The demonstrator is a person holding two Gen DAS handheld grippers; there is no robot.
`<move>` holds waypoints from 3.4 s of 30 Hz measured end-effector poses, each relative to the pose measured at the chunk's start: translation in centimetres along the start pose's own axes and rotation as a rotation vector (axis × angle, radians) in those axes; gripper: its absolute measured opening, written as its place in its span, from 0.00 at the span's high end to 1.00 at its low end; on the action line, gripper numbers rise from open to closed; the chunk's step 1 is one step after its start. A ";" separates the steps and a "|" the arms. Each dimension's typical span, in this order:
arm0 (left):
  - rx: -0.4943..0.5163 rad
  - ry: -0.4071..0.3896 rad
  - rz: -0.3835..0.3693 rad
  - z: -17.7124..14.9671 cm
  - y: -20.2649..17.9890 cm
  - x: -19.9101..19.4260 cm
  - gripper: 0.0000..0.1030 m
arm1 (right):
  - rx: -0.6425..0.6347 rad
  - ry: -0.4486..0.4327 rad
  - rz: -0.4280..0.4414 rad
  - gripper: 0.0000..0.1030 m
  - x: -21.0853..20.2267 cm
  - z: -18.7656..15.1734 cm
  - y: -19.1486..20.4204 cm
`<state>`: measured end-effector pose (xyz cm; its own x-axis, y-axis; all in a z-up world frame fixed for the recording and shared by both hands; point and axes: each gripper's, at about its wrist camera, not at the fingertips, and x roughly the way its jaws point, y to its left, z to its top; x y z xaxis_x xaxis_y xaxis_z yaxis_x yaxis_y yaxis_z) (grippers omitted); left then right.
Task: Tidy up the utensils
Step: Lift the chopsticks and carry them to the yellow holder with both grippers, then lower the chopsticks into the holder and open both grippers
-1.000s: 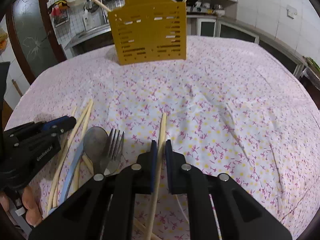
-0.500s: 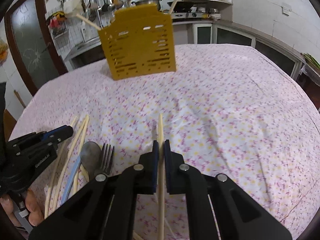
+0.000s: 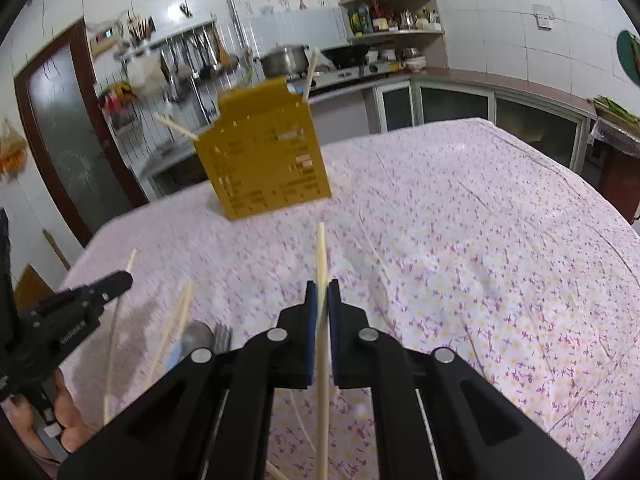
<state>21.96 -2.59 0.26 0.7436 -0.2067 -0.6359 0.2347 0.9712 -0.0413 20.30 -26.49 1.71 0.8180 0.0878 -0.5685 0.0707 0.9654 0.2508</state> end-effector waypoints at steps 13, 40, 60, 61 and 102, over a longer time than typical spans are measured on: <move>-0.022 -0.098 -0.048 2.6 0.1 -3.6 0.96 | -0.027 -0.073 0.064 0.94 -1.7 2.1 -0.2; -0.008 -0.202 -0.138 6.7 -0.6 -5.7 0.96 | -0.032 -0.155 0.064 0.94 -2.9 4.8 -1.2; -0.007 -0.304 -0.171 15.0 -1.3 -4.4 0.96 | -0.085 -0.320 0.088 0.94 -1.6 13.2 1.9; -0.004 -0.311 -0.170 15.6 -1.5 -4.3 0.96 | -0.088 -0.327 0.087 0.94 -1.5 13.9 2.0; 0.019 -0.503 -0.068 24.0 -1.6 8.4 0.96 | -0.222 -0.600 0.044 0.94 10.2 22.3 6.7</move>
<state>42.85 -8.69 13.51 0.9345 -0.3056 -0.1822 0.3011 0.9521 -0.0528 41.87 -24.62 15.01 0.9993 0.0376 -0.0080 -0.0370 0.9976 0.0592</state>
